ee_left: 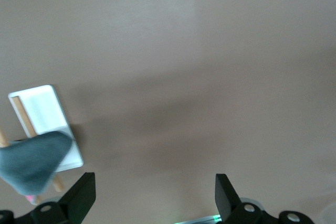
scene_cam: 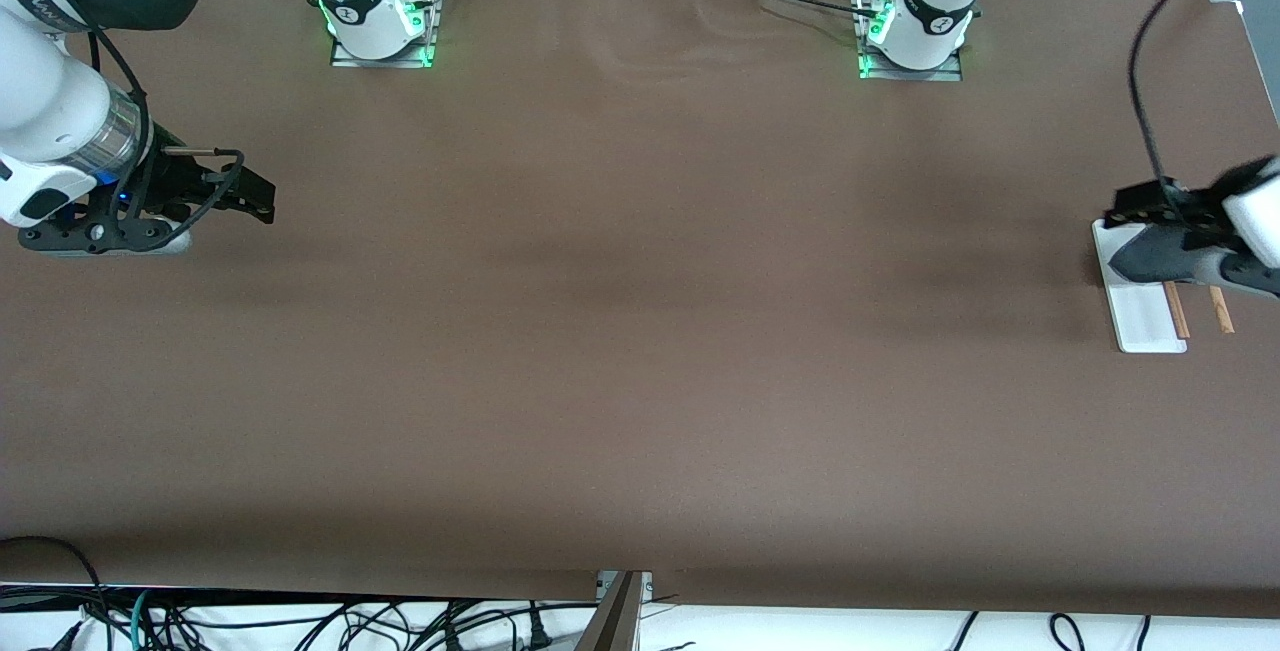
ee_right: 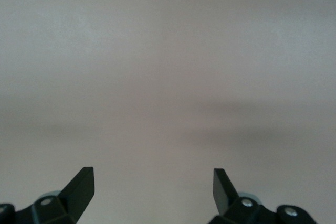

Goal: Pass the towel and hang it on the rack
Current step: 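Open the left gripper and lift it away from the rack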

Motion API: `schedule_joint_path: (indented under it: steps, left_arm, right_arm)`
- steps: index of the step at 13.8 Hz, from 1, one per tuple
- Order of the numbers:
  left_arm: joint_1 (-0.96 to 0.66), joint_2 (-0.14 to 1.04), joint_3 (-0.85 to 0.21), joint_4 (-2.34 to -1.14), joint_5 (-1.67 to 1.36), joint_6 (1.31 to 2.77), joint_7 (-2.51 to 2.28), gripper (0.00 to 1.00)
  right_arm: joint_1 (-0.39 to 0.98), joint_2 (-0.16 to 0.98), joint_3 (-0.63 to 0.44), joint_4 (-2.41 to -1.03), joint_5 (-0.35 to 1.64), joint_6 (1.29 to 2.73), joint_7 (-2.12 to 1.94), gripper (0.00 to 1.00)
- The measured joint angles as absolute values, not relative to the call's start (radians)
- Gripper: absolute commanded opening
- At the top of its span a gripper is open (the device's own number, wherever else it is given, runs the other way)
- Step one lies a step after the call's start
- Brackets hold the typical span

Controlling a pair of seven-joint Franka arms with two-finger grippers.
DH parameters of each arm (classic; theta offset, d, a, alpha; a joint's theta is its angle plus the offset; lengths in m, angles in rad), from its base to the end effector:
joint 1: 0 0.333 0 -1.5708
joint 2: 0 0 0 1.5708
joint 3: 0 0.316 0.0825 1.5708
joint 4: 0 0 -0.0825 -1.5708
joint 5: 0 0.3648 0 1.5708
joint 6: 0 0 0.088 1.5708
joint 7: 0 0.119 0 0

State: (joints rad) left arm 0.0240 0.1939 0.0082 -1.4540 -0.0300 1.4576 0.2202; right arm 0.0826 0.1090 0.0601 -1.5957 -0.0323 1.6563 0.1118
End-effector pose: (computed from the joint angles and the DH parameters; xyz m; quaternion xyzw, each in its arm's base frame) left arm 0.5757 0.0143 0.5479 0.9910 -0.0937 -0.0925 0.0260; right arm 0.5660 0.0761 0.5482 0.9995 0.0171 -0.0223 0.0157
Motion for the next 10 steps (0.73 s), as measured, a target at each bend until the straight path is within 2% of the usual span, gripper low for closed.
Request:
schedule_joint_path:
  steps: [3,5,10]
  left_arm:
    - [-0.047,0.063,-0.028,-1.639,-0.030,1.569,0.098,1.00]
    - [-0.047,0.011,-0.073,-1.715,-0.028,1.607,0.053,1.00]
    - [-0.031,-0.009,-0.059,-1.735,-0.018,1.626,0.048,1.00]
  right_arm:
    - [0.083,0.109,0.060,-1.596,-0.032,1.658,0.112,1.00]
    - [0.083,0.109,0.060,-1.596,-0.032,1.658,0.112,1.00]
    - [0.083,0.109,0.060,-1.596,-0.032,1.658,0.112,1.00]
